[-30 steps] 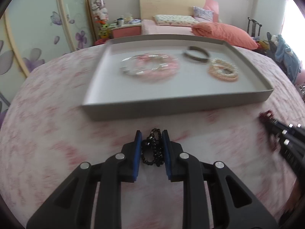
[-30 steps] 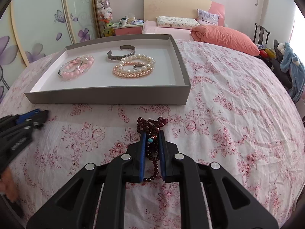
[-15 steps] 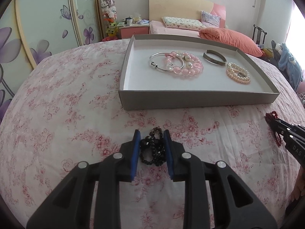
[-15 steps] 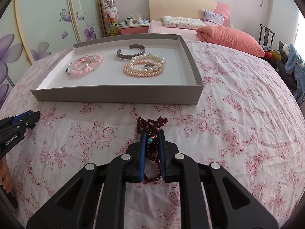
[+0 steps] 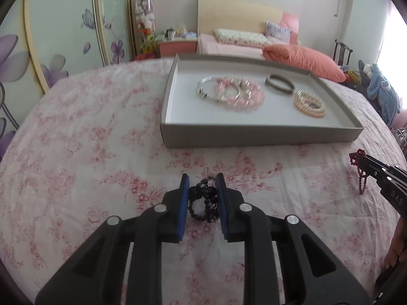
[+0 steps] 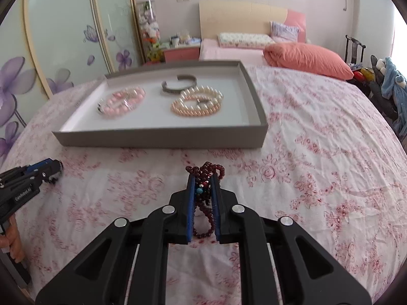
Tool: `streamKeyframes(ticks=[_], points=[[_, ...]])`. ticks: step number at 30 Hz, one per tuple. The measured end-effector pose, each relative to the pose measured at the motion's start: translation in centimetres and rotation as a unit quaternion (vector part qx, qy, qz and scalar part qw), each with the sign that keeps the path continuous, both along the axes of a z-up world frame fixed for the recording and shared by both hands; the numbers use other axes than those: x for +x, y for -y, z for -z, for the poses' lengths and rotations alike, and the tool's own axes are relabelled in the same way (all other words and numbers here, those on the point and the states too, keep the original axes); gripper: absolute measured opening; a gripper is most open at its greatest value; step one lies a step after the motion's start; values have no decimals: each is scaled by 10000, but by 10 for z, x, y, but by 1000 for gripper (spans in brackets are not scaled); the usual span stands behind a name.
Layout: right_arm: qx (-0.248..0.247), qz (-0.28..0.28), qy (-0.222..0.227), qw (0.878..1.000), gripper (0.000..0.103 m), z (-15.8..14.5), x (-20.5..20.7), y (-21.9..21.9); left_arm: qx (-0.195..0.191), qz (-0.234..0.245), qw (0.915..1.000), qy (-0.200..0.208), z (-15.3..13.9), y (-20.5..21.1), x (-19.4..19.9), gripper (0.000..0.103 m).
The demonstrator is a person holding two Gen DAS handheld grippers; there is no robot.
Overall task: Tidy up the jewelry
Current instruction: 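Carry the black bracelet with the left tool while the right tool carries the red bracelet over the tray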
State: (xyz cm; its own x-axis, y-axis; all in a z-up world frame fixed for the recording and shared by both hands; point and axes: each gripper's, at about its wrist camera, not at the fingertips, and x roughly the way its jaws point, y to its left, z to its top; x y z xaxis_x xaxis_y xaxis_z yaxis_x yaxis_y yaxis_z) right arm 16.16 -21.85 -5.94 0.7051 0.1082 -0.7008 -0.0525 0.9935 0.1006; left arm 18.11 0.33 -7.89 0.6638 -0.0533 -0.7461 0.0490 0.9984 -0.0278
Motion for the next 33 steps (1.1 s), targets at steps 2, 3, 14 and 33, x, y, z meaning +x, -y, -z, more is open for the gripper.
streamKeyframes(ticks=[2, 3, 14, 33], points=[[73, -20, 158, 9998, 13, -9, -5, -3, 25, 40, 9998, 215, -9, 4, -7, 22], [94, -31, 235, 9997, 13, -13, -7, -5, 44, 61, 9995, 314, -13, 7, -10, 22], [254, -118, 974, 9949, 13, -52, -27, -20, 510, -30, 9880, 1456, -54, 28, -39, 22], [205, -149, 1351, 9905, 13, -66, -44, -25, 494, -133, 9853, 1629, -66, 27, -44, 22]])
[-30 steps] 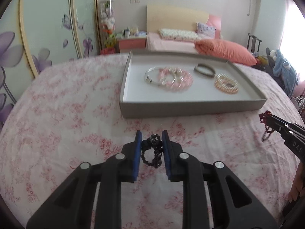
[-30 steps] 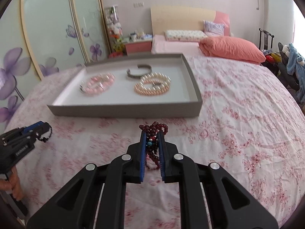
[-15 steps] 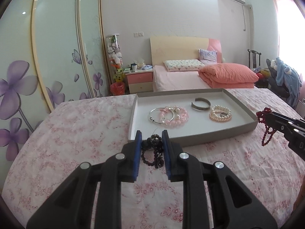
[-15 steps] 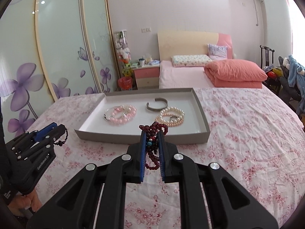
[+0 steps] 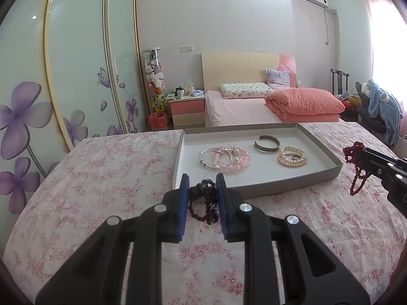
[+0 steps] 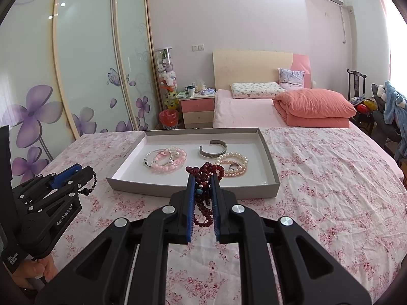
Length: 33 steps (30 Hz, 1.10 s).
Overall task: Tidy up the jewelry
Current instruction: 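Carry the black bracelet with the left tool while the right tool carries the red bracelet over the tray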
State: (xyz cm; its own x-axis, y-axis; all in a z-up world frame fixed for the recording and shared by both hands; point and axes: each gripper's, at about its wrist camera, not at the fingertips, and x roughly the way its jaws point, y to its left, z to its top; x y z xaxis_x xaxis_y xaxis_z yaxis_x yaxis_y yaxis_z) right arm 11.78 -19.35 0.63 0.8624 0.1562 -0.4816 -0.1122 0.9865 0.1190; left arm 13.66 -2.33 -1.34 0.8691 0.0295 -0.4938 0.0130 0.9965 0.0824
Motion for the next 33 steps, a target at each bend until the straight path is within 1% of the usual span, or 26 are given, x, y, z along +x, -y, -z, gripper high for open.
streamKeyframes(ticks=[4, 10, 13, 17, 24, 33], points=[[26, 32, 101, 9999, 13, -5, 0, 2, -14, 22, 10000, 50, -3, 1, 0, 22], [73, 105, 467, 9988, 13, -20, 6, 6, -88, 65, 9997, 224, -15, 4, 8, 22], [68, 111, 629, 9979, 13, -27, 17, 7, -114, 103, 9993, 351, -21, 7, 16, 22], [149, 124, 701, 9974, 13, -31, 36, 9, -163, 141, 9989, 424, -25, 10, 31, 22], [255, 132, 573, 9979, 13, -25, 77, 10, -338, 191, 9989, 248, -21, 12, 75, 22], [362, 172, 228, 9989, 13, -5, 121, 9, -280, 272, 9992, 72, -5, 18, 127, 22]])
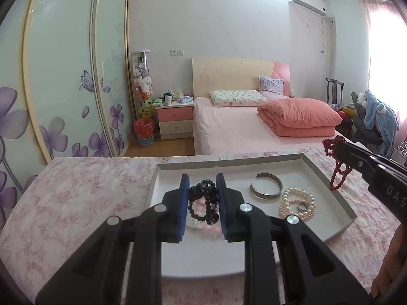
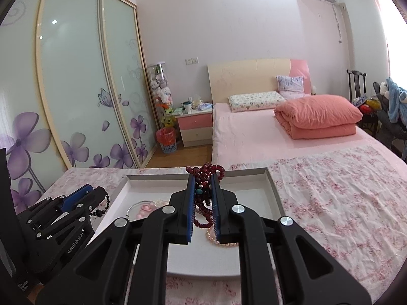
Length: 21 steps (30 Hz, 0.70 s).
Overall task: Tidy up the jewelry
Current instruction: 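Carry the black bracelet with the left tool while the right tool carries the red bracelet over the tray, then lower both beaded bracelets into the tray and open both tools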
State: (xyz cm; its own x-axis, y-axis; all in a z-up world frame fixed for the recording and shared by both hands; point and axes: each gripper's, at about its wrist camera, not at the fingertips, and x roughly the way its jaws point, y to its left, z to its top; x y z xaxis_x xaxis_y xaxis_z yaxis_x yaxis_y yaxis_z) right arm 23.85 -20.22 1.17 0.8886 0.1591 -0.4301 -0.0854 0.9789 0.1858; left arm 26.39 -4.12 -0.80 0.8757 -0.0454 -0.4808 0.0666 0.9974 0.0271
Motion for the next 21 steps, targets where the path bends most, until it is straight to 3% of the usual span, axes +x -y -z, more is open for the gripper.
streamKeyframes(ticks=[11, 12, 15, 21], points=[[99, -26, -296, 9995, 13, 16, 30, -1, 51, 133, 9996, -254, 18, 9, 33, 23], [104, -31, -317, 9994, 16, 16, 31, 0, 57, 145, 9995, -288, 19, 10, 35, 27], [77, 14, -313, 9995, 47, 17, 27, 1, 27, 80, 9995, -300, 21, 6, 37, 47], [205, 171, -282, 9992, 49, 12, 16, 16, -182, -188, 9993, -274, 13, -18, 32, 54]])
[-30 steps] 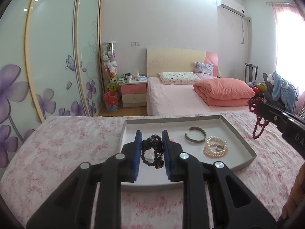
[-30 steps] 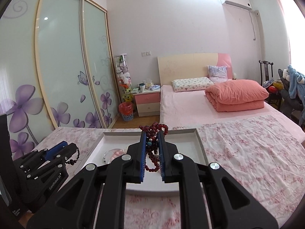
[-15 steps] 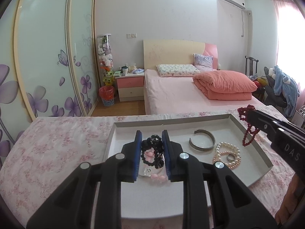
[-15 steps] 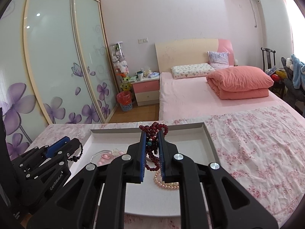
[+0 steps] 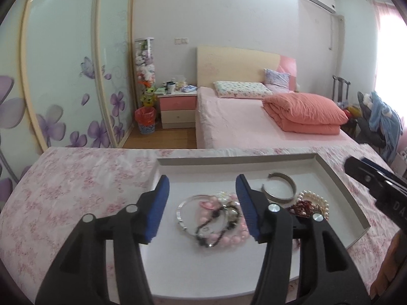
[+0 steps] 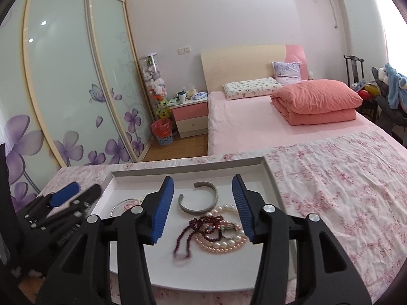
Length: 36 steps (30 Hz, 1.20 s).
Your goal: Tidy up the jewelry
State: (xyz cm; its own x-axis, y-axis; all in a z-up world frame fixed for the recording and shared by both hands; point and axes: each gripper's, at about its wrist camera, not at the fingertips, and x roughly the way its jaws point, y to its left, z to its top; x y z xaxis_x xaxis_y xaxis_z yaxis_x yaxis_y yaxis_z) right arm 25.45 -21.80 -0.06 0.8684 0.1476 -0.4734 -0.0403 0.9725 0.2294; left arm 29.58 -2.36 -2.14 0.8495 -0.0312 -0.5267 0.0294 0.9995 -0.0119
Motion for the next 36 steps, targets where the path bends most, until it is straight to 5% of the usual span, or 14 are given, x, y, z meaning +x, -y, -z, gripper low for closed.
streamKeyframes(ticks=[11, 17, 22, 25, 36], points=[[132, -9, 85, 9999, 49, -20, -42, -1, -76, -233, 9994, 252, -31, -30, -53, 60], [4, -20, 89, 10000, 64, -27, -83, -8, -55, -185, 9991, 384, -39, -42, -106, 75], [-128, -110, 230, 9996, 91, -31, -114, -16, -57, -115, 9991, 413, -40, -47, -143, 95], [-182, -119, 355, 9991, 100, -34, -131, -18, -9, -106, 9987, 500, -40, -48, -163, 99], [-241, -14, 708, 9972, 101, -37, -172, -17, 128, -171, 9948, 997, -43, -43, -217, 99]])
